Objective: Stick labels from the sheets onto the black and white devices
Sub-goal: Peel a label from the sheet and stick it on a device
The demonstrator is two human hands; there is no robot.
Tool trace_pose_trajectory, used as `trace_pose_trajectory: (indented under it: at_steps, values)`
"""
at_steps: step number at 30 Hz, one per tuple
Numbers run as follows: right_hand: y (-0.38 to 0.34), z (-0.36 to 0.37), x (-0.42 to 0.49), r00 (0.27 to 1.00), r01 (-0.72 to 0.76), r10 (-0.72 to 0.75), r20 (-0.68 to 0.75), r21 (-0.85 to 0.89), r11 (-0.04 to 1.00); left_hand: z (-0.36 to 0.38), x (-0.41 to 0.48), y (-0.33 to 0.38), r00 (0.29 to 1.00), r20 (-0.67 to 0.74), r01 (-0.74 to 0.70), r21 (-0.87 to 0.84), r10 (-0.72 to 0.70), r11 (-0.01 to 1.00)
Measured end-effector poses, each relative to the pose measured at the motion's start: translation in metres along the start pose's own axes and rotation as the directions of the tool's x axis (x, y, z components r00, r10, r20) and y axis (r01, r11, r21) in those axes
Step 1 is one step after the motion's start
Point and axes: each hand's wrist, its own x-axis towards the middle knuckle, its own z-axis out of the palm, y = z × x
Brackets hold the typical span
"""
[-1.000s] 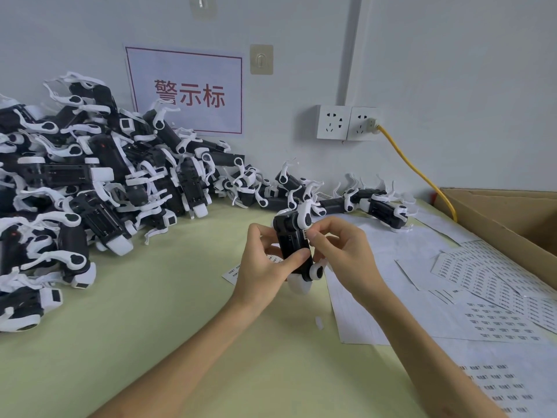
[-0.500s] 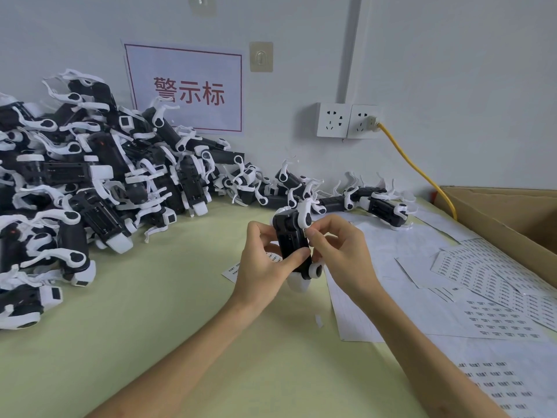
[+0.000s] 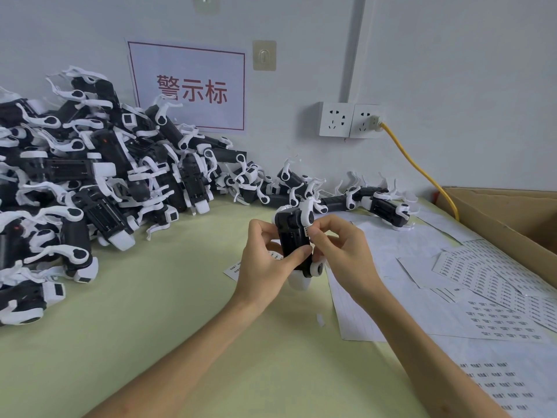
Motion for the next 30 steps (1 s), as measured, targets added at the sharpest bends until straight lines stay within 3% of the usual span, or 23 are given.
trace_pose_trajectory:
  at_steps: [30]
  values:
    - [0.0018,0.0018,0.0002,1.000,-0.014,0.014,-0.024,-0.020,1.000,-0.0004,-0.0023,0.0028,1.000,-0.001,-0.002,0.013,0.002,1.000]
